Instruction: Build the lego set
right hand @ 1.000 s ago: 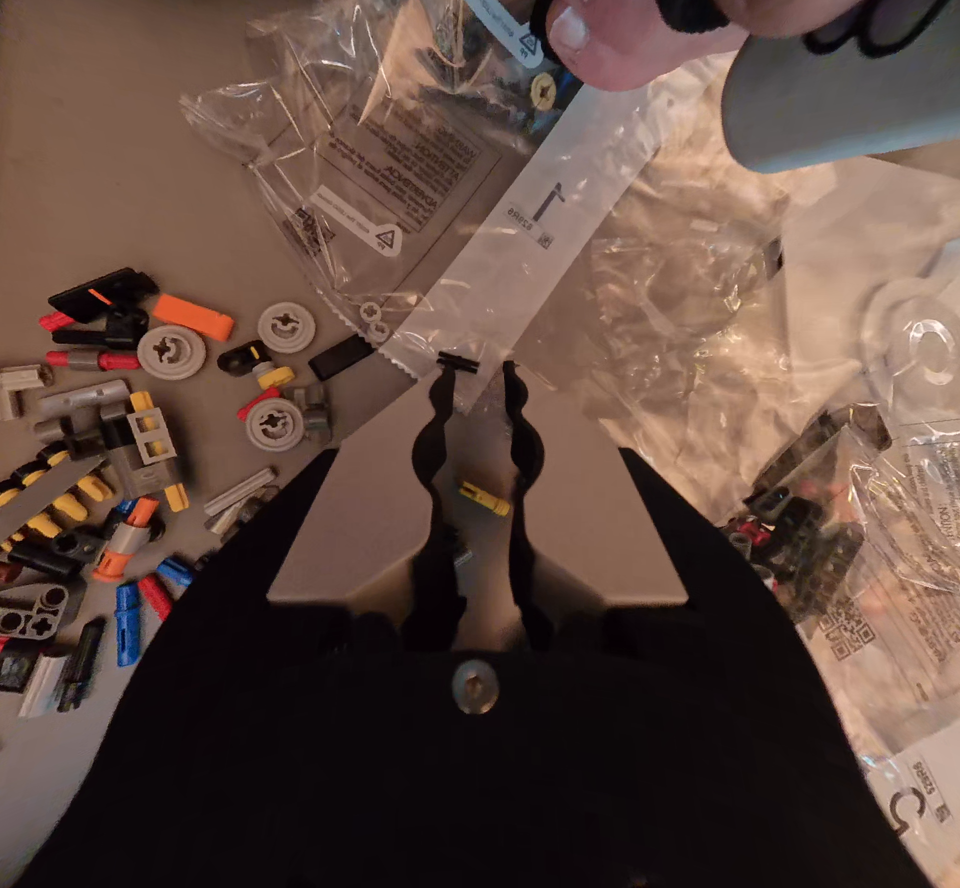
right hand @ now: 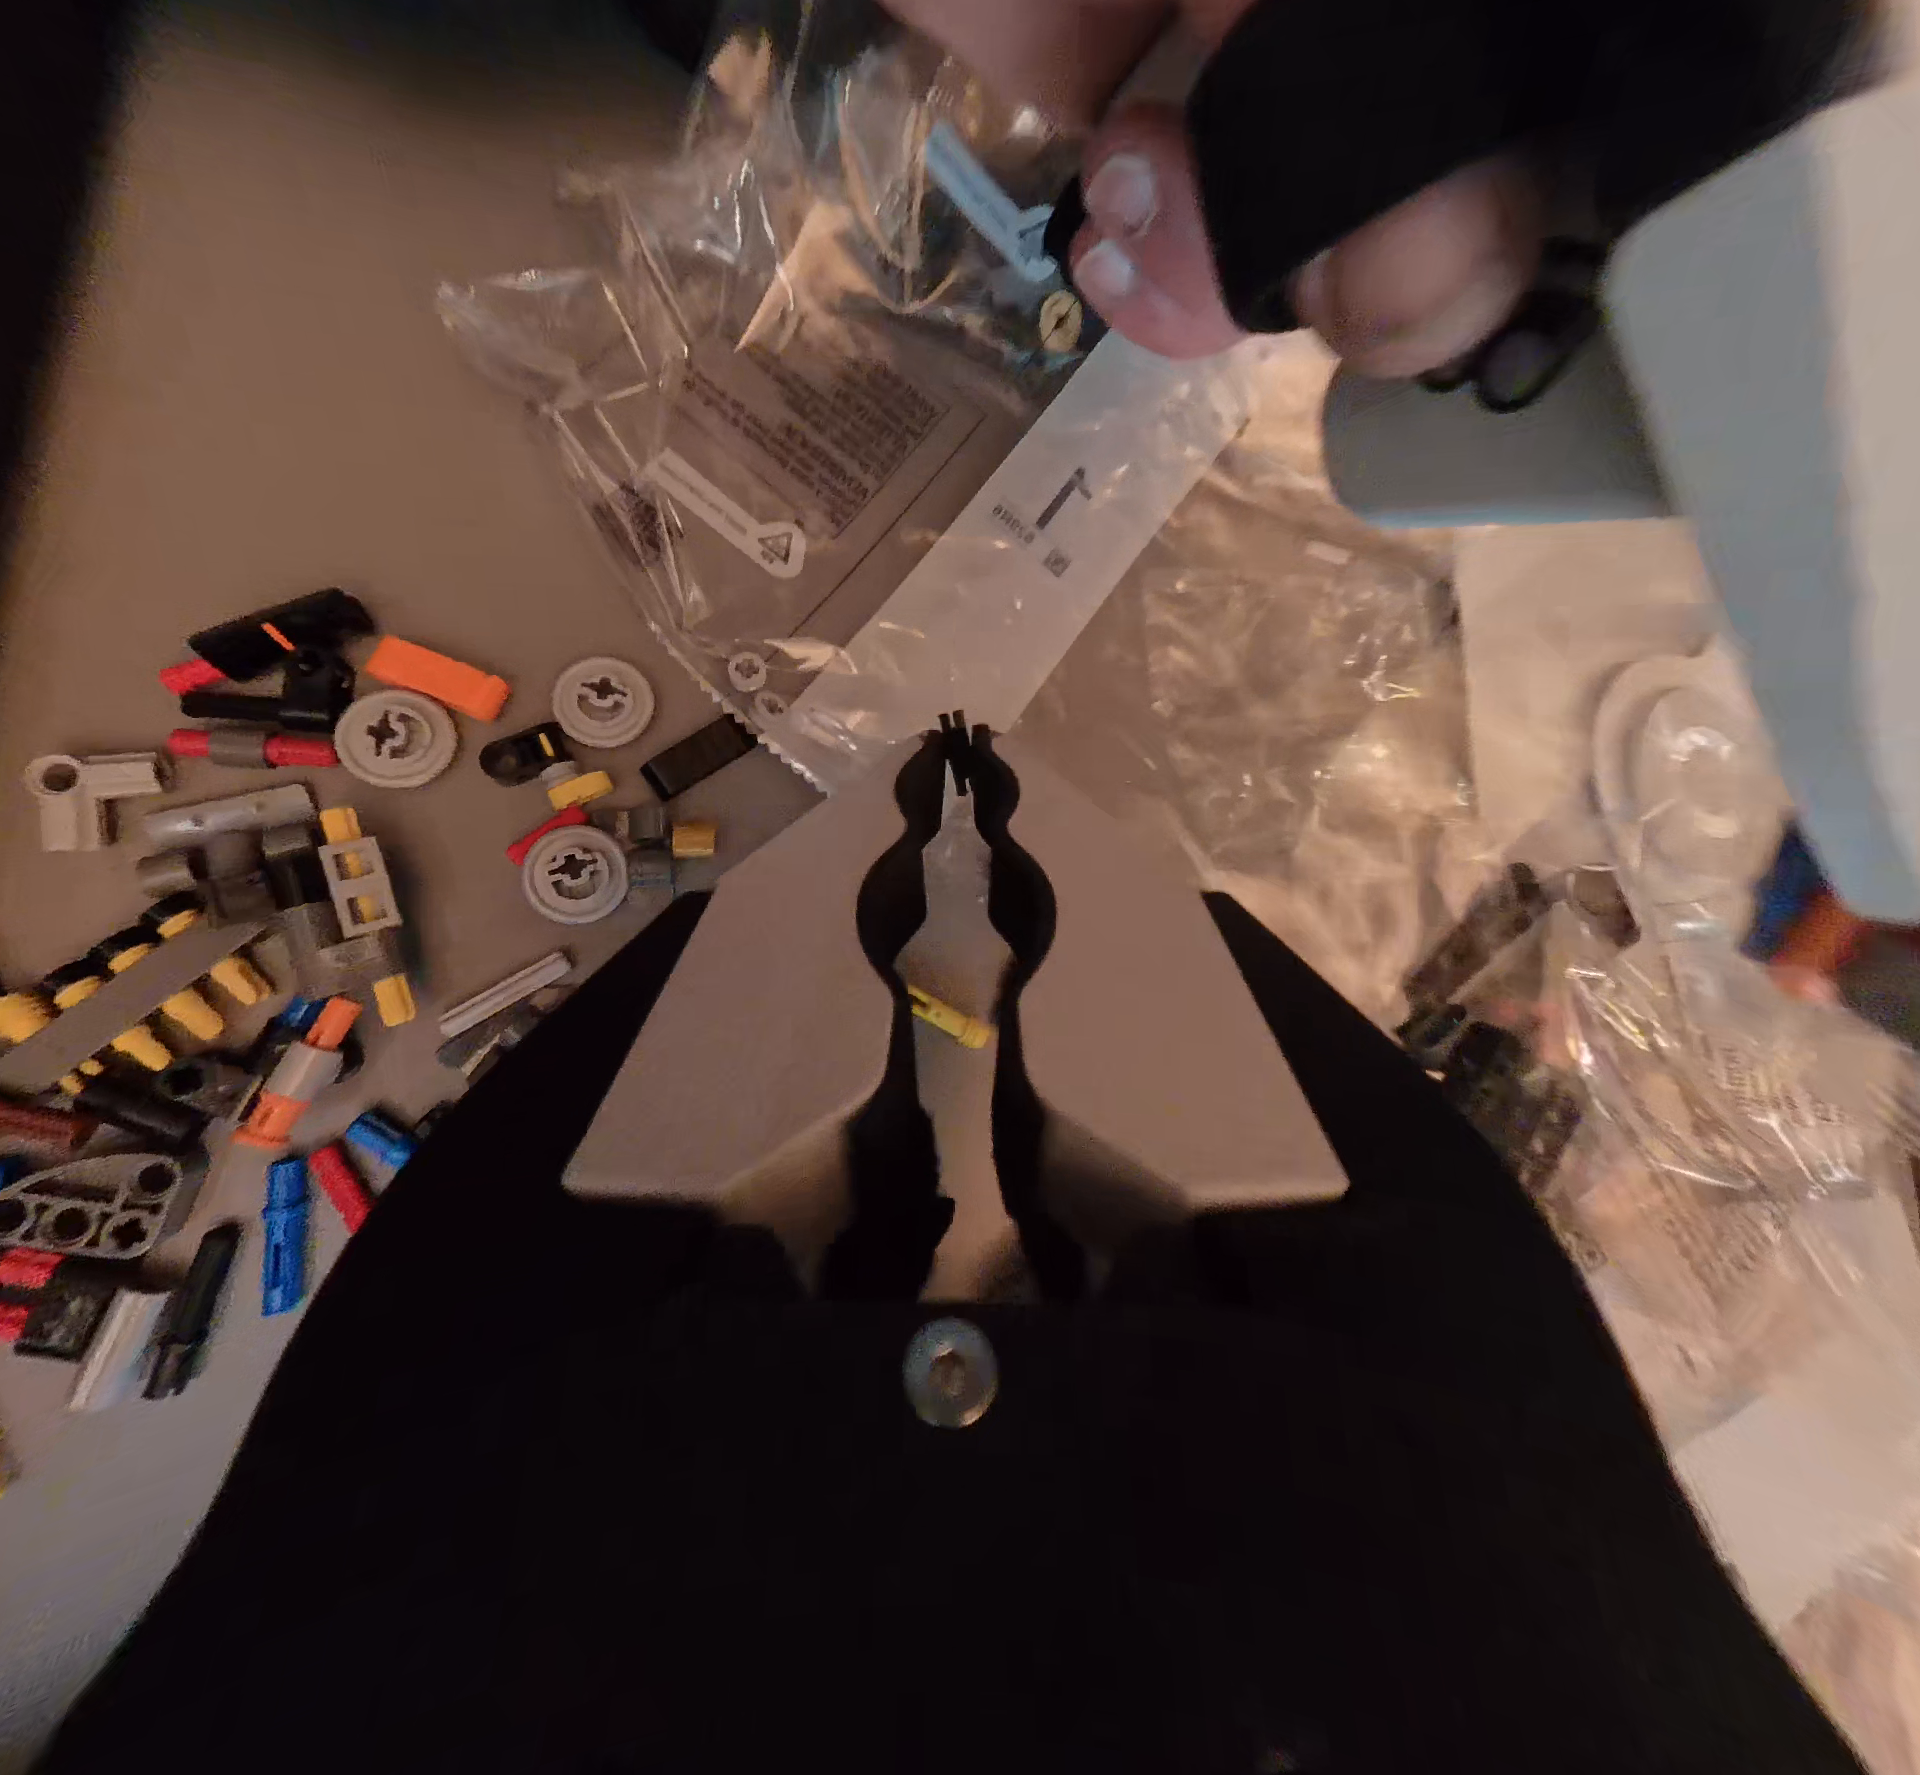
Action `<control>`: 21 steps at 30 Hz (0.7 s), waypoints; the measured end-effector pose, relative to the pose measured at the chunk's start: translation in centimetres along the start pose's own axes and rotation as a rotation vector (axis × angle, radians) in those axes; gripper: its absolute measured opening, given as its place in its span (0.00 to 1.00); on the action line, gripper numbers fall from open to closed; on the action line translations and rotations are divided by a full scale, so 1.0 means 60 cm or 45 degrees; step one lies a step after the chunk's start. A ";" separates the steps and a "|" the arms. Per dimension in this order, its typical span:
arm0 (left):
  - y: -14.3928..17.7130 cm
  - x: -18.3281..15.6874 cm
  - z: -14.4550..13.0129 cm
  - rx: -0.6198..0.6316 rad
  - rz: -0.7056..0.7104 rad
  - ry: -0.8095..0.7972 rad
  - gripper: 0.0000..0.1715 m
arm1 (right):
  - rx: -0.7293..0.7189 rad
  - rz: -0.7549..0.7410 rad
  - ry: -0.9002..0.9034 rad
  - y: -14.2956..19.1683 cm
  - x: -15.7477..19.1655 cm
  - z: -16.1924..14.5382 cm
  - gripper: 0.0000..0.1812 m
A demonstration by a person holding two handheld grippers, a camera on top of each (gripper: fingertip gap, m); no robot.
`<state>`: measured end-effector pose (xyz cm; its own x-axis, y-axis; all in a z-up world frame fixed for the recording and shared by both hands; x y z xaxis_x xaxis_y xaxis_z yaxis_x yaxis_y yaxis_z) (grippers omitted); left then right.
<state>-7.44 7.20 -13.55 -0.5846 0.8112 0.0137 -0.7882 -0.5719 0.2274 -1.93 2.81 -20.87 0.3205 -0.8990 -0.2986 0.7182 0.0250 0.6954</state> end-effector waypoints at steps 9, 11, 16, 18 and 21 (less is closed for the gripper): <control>0.000 0.002 -0.002 0.005 -0.004 0.003 0.03 | -0.325 -0.130 -0.075 0.100 -0.033 0.026 0.01; -0.002 0.001 -0.005 0.015 -0.007 0.004 0.03 | -0.386 -0.199 -0.091 0.127 -0.045 0.026 0.01; -0.007 0.000 -0.011 0.032 -0.020 0.009 0.03 | -0.495 -0.424 -0.147 0.189 -0.080 0.020 0.01; -0.010 -0.001 -0.014 0.042 -0.023 0.010 0.03 | -0.518 -0.516 -0.177 0.208 -0.094 0.015 0.01; -0.012 -0.003 -0.018 0.054 -0.032 0.010 0.03 | -0.500 -0.597 -0.210 0.221 -0.105 0.008 0.01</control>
<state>-6.99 7.34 -14.78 -0.5665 0.8241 -0.0001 -0.7938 -0.5457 0.2685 5.28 8.63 -9.46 -0.1604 -0.9081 -0.3868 0.9423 -0.2575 0.2137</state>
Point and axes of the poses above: each gripper's, where its closed fingertips meet, y back along the fingers, z out of its top, x = y × z across the jaws, the point moved 5 cm from there along y, back along the fingers, and after that the axes turned 1 degree about x, right-handed, at the moved point
